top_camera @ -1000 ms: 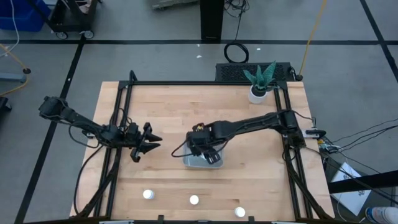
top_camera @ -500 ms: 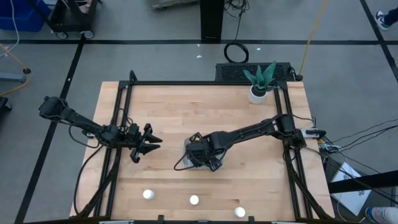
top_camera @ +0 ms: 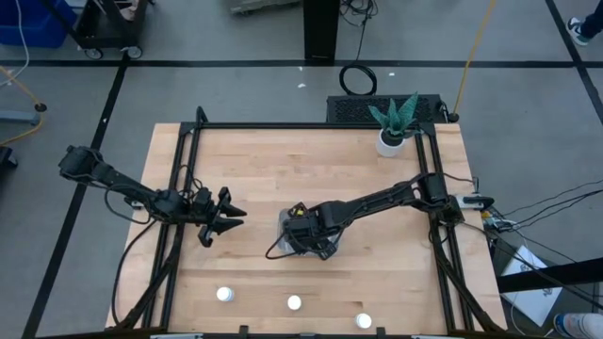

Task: Pick and place pill bottles into a basket
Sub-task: Put the pill bottle into the bin

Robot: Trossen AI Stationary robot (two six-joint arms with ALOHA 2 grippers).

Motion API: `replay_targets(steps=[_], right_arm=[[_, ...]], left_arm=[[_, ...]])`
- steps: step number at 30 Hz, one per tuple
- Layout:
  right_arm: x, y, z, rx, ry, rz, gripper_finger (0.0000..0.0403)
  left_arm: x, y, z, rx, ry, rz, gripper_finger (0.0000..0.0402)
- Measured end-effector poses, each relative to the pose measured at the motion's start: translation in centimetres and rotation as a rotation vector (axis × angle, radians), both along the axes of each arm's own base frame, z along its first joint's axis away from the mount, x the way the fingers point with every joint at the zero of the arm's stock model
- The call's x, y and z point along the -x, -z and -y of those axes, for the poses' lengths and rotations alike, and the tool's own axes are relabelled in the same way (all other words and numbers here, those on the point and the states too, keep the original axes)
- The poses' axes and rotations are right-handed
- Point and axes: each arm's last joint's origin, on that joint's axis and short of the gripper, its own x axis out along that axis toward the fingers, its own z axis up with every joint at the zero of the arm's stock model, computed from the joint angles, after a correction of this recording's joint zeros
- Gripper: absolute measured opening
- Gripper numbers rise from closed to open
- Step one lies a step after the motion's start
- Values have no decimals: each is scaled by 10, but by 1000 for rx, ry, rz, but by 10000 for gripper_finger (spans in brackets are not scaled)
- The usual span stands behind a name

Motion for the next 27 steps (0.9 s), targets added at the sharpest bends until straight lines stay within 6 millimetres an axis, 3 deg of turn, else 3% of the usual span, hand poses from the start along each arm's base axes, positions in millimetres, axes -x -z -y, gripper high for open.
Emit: replay_targets(steps=[27], right_arm=[[2, 21, 1, -11, -20, -55, 253]], left_arm=[[0, 0, 0, 3, -1, 2, 131]])
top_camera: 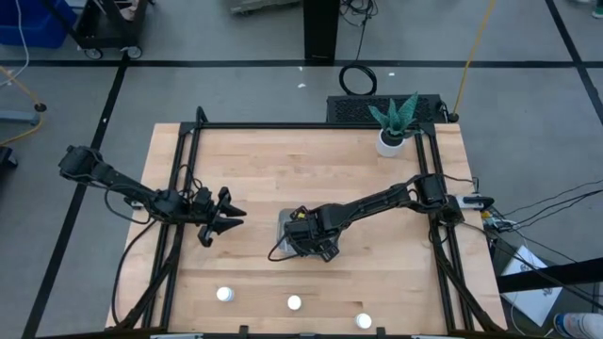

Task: Pick and place pill bottles into a basket
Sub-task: Put the pill bottle into the bin

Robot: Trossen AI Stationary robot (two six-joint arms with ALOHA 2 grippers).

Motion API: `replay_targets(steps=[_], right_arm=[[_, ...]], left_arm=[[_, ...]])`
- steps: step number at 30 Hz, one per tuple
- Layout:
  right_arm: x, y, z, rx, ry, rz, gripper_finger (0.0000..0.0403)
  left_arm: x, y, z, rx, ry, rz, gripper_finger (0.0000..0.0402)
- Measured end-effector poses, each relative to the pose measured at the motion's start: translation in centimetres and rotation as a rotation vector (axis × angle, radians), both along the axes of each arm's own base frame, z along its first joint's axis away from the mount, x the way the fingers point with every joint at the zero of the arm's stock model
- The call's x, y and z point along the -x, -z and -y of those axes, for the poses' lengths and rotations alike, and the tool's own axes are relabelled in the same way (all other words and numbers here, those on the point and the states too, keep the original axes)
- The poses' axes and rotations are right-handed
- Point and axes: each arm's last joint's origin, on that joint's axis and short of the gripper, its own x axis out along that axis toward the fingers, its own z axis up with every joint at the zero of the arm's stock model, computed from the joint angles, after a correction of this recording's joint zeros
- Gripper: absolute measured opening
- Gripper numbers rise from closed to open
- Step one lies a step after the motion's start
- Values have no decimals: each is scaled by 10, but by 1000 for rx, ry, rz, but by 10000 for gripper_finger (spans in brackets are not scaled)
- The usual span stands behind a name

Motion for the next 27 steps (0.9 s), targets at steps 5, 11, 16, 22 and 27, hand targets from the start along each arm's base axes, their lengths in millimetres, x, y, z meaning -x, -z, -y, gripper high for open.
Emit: replay_targets(steps=[5, 11, 16, 22, 27], right_arm=[[0, 0, 5, -7, 37, -4, 239], [-1, 0, 8, -8, 56, -8, 184], [-1, 0, 8, -6, 56, -7, 147], [-3, 0, 8, -15, 78, 15, 129], [-4, -1, 7, -17, 83, 27, 125]], left_arm=[[0, 0, 0, -3, 0, 0, 132], [0, 0, 0, -3, -1, 1, 131], [0, 0, 0, -3, -1, 1, 131], [0, 0, 0, -3, -1, 1, 131], [0, 0, 0, -5, -1, 1, 131]])
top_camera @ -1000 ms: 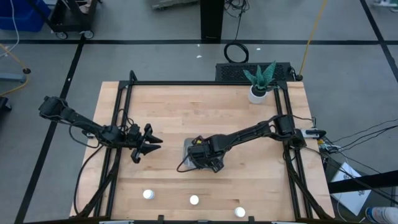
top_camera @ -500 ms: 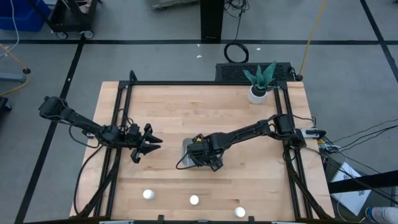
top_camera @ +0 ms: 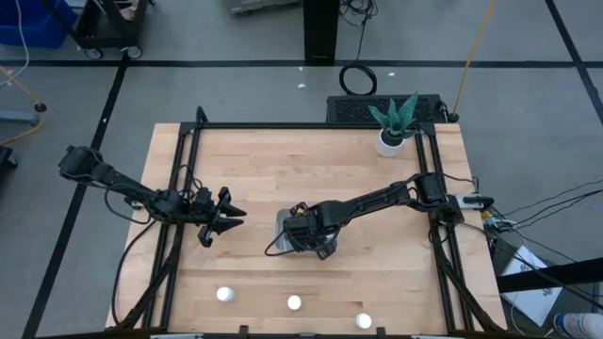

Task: Pick and place pill bottles into a basket
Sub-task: Put the pill bottle into the bin

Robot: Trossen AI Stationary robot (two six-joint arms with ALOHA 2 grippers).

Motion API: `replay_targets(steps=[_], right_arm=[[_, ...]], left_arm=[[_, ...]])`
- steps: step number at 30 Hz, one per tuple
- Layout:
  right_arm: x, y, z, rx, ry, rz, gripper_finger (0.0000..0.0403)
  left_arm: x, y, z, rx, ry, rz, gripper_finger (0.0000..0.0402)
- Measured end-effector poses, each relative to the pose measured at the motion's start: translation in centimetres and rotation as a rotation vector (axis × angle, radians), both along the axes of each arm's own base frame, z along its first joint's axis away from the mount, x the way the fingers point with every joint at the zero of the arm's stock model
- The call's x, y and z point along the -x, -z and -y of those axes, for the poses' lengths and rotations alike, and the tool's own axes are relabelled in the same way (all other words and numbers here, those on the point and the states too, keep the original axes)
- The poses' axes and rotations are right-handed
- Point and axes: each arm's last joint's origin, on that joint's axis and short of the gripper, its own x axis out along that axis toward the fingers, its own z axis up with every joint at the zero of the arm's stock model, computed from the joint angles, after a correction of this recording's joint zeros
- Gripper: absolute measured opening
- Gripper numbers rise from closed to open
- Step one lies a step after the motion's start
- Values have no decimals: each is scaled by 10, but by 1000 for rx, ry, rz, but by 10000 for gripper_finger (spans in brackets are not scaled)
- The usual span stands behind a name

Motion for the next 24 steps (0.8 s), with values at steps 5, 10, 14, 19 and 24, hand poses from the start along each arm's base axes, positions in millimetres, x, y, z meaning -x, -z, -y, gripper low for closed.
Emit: replay_targets(steps=[5, 10, 14, 19, 24], right_arm=[[-1, 0, 1, -2, 4, 9, 124], [-2, 0, 6, -1, 12, 11, 114], [-3, -1, 10, -7, 39, 18, 112], [-3, -1, 11, -9, 45, 19, 130], [-4, 0, 14, -42, 49, 17, 146]], left_arm=[[0, 0, 0, -1, 0, 0, 132], [0, 0, 0, -1, 0, -1, 131], [0, 0, 0, -1, 0, -1, 131], [0, 1, 0, -3, 0, -6, 131], [0, 1, 0, -4, -1, -6, 132]])
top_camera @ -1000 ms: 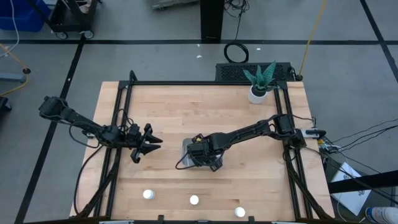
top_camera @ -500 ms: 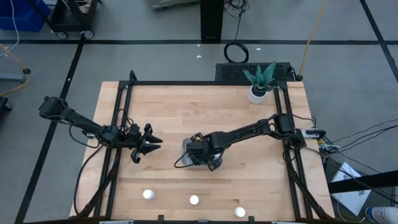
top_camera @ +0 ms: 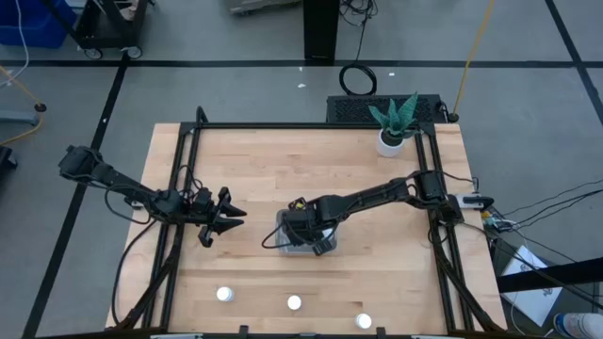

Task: Pick and place pill bottles into a basket
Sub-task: Put the pill bottle into the bin

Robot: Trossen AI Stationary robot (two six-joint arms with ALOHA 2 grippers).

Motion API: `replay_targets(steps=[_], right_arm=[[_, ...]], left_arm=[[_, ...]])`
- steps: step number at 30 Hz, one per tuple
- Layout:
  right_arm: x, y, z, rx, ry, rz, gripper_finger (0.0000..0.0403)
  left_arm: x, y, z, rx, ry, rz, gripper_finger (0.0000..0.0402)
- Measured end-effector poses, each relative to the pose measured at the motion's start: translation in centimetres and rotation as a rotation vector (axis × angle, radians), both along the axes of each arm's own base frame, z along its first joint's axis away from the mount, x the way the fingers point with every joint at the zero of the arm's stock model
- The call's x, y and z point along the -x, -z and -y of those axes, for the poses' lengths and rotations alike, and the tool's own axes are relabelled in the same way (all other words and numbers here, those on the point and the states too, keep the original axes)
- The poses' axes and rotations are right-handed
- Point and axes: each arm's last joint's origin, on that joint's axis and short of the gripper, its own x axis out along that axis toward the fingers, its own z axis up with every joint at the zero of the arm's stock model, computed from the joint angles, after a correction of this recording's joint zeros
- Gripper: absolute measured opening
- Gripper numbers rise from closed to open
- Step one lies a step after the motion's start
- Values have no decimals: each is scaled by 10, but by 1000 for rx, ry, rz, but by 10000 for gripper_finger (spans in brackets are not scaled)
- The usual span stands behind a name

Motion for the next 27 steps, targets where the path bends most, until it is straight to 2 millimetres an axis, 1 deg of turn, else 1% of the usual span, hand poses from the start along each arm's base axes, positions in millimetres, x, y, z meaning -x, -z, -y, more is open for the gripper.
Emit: replay_targets(steps=[9, 14, 18, 21, 25, 27], right_arm=[[-3, 1, 1, -24, -21, 26, 163], [-5, 16, 1, -13, -30, 2, 171], [-6, 20, 1, -8, -41, -1, 176], [-6, 20, 2, -12, -28, -4, 172], [-5, 20, 9, -21, 13, -23, 149], [-6, 20, 12, -23, 27, -17, 148]], left_arm=[[0, 0, 0, -1, 0, 0, 132], [0, 0, 0, -3, 0, 0, 131], [0, 0, 0, -3, 1, -1, 131], [0, 0, 0, -3, 1, -1, 132], [0, 0, 0, -5, 0, -1, 131], [0, 0, 0, -5, 0, -1, 131]])
